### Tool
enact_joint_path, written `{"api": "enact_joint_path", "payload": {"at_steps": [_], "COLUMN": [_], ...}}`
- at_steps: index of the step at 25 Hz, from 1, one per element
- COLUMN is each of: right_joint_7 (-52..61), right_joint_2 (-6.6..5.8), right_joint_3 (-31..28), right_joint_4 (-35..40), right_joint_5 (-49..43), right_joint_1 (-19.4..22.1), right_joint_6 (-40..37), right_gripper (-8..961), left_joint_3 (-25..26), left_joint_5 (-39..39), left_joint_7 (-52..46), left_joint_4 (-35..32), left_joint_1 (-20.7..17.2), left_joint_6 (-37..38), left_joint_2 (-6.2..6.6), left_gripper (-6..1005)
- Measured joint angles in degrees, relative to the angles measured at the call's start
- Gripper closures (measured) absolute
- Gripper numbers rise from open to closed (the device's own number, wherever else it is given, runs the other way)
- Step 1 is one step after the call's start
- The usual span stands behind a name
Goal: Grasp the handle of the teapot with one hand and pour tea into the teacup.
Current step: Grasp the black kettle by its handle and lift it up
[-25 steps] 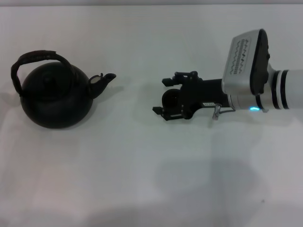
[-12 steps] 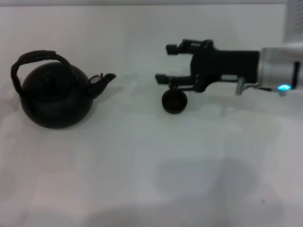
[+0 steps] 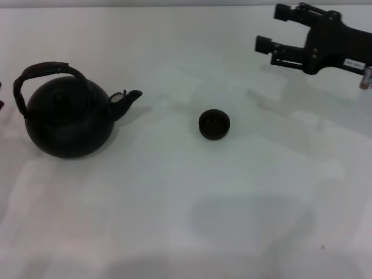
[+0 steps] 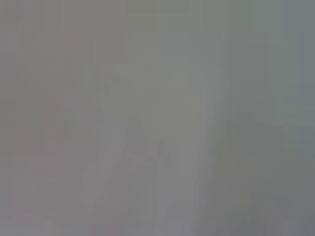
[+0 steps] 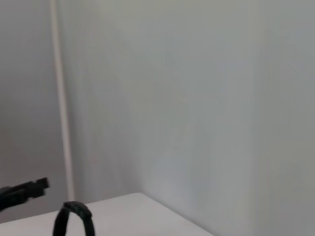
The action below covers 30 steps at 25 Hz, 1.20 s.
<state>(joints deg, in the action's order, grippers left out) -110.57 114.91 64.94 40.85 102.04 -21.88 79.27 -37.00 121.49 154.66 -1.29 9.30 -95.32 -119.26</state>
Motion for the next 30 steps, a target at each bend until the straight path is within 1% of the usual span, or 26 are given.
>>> {"api": "enact_joint_path", "payload": {"at_steps": [4, 11, 15, 28, 30], "right_joint_7": [-0.9, -1.7, -2.4, -3.8, -3.9], "right_joint_2": [-0.08, -0.01, -0.01, -0.04, -0.04], "right_joint_3": [-0.8, -0.3, -0.3, -0.7, -0.8], "right_joint_4": [-0.5, -0.8, -1.4, -2.9, -3.3], "right_joint_5": [-0.1, -0.2, -0.2, -0.2, -0.2], "right_joint_1": [0.8, 1.1, 1.3, 1.4, 1.4], "right_joint_6": [0.2, 0.9, 1.6, 1.7, 1.6], "right_gripper": [111, 111, 111, 112, 112], "left_joint_3": [0.0, 0.0, 0.2, 0.4, 0.4], "left_joint_5": [-1.1, -1.7, -1.8, -1.6, -1.6], "left_joint_7": [0.0, -0.2, -0.2, -0.6, -0.6], "left_joint_4": [1.0, 3.6, 4.8, 6.8, 6.8], "left_joint_1": [0.3, 3.1, 4.2, 6.1, 6.3], "left_joint_6": [0.3, 6.1, 8.3, 9.8, 9.8], "left_joint_2": [-0.06, -0.06, -0.09, -0.04, -0.07], "left_gripper": [111, 111, 112, 114, 171]}}
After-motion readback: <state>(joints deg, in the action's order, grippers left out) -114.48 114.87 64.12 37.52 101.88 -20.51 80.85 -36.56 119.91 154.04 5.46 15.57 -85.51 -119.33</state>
